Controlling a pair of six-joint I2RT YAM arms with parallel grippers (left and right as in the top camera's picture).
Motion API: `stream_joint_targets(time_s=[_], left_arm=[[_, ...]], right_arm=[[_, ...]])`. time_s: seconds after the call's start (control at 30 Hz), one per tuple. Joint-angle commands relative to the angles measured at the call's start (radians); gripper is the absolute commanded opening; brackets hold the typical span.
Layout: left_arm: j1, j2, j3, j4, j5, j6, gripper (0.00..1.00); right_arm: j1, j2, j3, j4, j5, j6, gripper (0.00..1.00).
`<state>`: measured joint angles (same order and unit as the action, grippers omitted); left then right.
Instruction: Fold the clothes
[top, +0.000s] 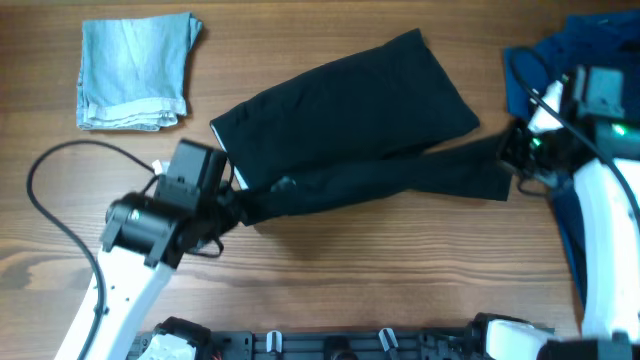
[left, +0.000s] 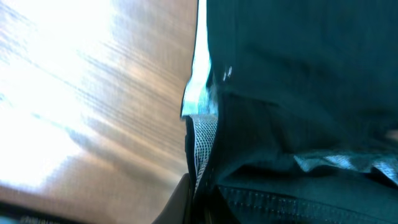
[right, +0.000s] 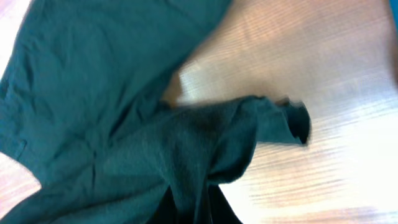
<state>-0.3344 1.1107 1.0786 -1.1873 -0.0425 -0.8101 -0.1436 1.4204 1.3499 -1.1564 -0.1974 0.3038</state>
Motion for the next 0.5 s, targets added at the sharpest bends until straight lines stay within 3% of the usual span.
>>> stream_joint_targets(time_s=[0.0,0.27,0.47], left_arm=[[0.068,0.065,0.093,0.036,-0.161,0.021,0.04],[0.13,0.177,0.161,0.13,-0.199,0.07,0.04],[0.13,0.232,0.161,0.207,-0.248,0.069,0.04]], right_arm=[[0.056,0.069,0.061,0.098,0.058,-0.032,0.04],[0.109,0.104,0.115,0.406,0.045,-0.042,0.04],[0.16,0.165,0.115,0.513,0.039,-0.04,0.04]])
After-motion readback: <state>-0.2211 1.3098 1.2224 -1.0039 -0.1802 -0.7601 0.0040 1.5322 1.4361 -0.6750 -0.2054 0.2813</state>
